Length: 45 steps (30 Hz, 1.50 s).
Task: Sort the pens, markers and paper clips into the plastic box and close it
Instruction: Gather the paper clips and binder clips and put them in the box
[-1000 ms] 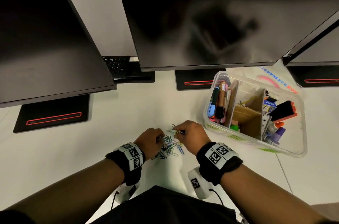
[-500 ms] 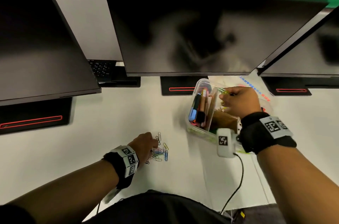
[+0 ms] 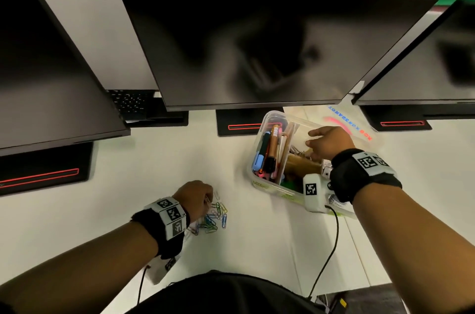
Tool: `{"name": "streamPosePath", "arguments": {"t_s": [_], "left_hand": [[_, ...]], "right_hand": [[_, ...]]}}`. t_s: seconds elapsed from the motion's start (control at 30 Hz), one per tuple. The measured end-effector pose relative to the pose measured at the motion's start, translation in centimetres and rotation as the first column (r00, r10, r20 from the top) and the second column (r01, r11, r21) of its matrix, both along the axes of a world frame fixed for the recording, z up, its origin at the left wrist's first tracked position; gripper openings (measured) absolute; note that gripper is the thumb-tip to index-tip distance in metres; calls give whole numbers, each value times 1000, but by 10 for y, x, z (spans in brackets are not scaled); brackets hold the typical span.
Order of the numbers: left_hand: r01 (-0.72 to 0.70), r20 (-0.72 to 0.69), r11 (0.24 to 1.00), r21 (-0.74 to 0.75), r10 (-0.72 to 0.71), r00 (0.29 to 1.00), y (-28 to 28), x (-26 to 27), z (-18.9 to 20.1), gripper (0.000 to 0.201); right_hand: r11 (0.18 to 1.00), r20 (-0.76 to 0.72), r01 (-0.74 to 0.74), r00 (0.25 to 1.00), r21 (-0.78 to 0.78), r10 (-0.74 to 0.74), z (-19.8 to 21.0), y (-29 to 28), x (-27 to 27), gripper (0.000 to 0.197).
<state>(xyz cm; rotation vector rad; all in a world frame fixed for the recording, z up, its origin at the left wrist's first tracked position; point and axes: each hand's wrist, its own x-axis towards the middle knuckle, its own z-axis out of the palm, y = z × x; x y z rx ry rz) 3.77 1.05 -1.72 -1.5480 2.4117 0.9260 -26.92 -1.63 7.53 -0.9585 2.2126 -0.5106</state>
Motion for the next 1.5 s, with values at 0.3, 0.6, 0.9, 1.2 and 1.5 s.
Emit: {"name": "streamPosePath", "arguments": {"t_s": [0.3, 0.6, 0.9, 1.2, 1.5], "left_hand": [[-153, -361, 984, -95, 109, 926, -12, -74, 116, 18], [-117, -355, 978, -171, 50, 933, -35, -191, 123, 12], [99, -34, 964, -248, -111, 993, -48, -248, 92, 16], [168, 118, 969, -179, -148, 982, -60, -253, 84, 27], [-41, -155, 968, -246, 3, 988, -59, -189, 109, 23]], "right_hand": [[979, 138, -80, 985, -188, 107, 14, 36, -43, 10], [942, 106, -283, 946, -182, 305, 12, 72, -89, 10], [520, -264, -843, 538, -141, 801, -7, 123, -97, 21], [415, -343, -910, 392, -8, 854, -31, 132, -100, 35], [386, -317, -919, 389, -74, 865, -18, 122, -91, 32]]}}
